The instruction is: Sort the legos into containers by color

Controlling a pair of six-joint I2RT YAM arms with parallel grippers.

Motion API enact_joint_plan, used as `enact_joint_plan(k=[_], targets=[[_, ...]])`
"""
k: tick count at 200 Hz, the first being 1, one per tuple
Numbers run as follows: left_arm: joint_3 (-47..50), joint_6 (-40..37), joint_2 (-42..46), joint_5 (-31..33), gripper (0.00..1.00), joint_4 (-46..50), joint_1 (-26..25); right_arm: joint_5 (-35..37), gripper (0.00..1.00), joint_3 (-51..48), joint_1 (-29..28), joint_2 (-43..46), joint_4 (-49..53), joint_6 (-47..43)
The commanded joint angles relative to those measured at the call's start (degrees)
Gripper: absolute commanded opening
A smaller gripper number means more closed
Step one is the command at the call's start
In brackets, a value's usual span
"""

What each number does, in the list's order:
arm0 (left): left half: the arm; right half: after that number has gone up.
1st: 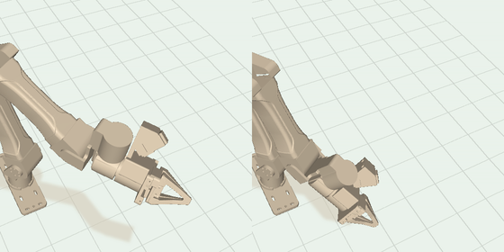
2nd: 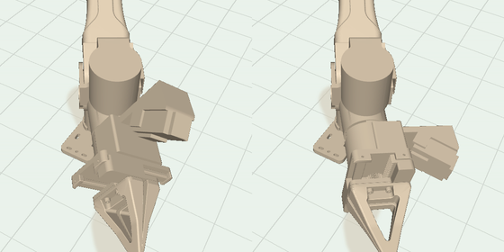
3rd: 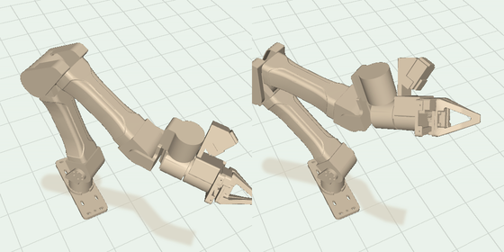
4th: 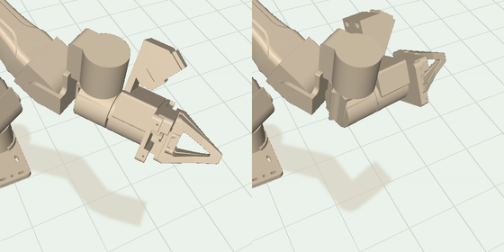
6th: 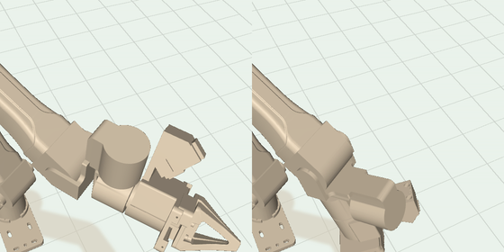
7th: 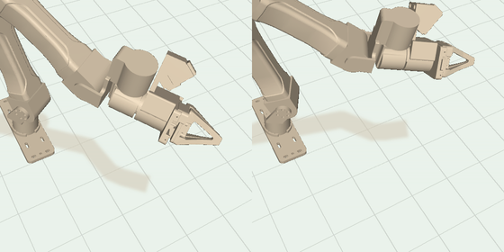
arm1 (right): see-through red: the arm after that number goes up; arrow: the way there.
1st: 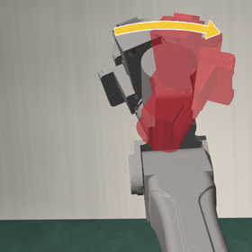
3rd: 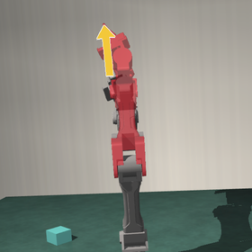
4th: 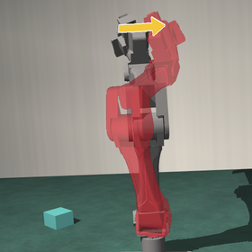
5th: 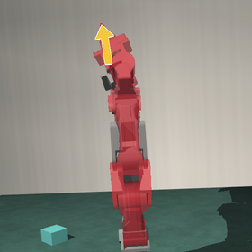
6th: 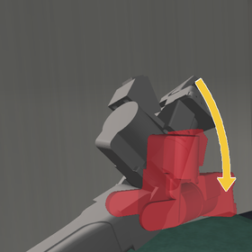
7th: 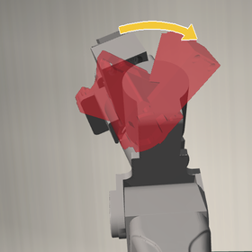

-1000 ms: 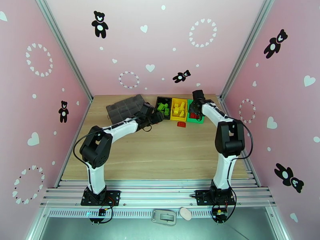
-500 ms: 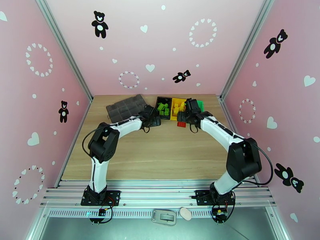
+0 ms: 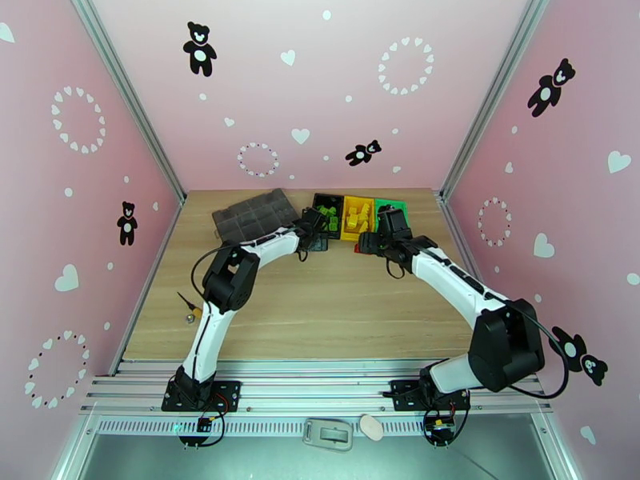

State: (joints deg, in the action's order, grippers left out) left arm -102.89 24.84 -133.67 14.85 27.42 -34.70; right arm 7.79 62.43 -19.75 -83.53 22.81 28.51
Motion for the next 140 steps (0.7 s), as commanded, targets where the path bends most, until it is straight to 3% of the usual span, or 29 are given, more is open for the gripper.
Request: enact_joint_plan(k=[1,46,68,91,140], targets=[[-2.2,-1.1,-2.0,3.2,0.91,2.9,-0.3,0.0,0.82,-1.4,0.4,2.5,0.0,0.2],[-3.1,-1.2,-2.2,3.0,0.77,2.4,-0.7,0.2,0.82,-3.3,0.7,3.5,-0.2,0.6],[-3.4,-1.9,-1.8,3.0,0.61,2.3,-1.4,0.3,0.82,-3.8,0.7,3.6,-0.1,0.7],[-2.3,-1.9,-0.2,3.3,0.53,2.2,-2.2,0.6,0.82,-4.1,1.1,4.0,-0.1,0.7],[6.3,-0.8,8.3,2.9,0.51,-0.7,-4.6,2.6,0.81,-4.3,4.9,4.6,1.5,2.1]])
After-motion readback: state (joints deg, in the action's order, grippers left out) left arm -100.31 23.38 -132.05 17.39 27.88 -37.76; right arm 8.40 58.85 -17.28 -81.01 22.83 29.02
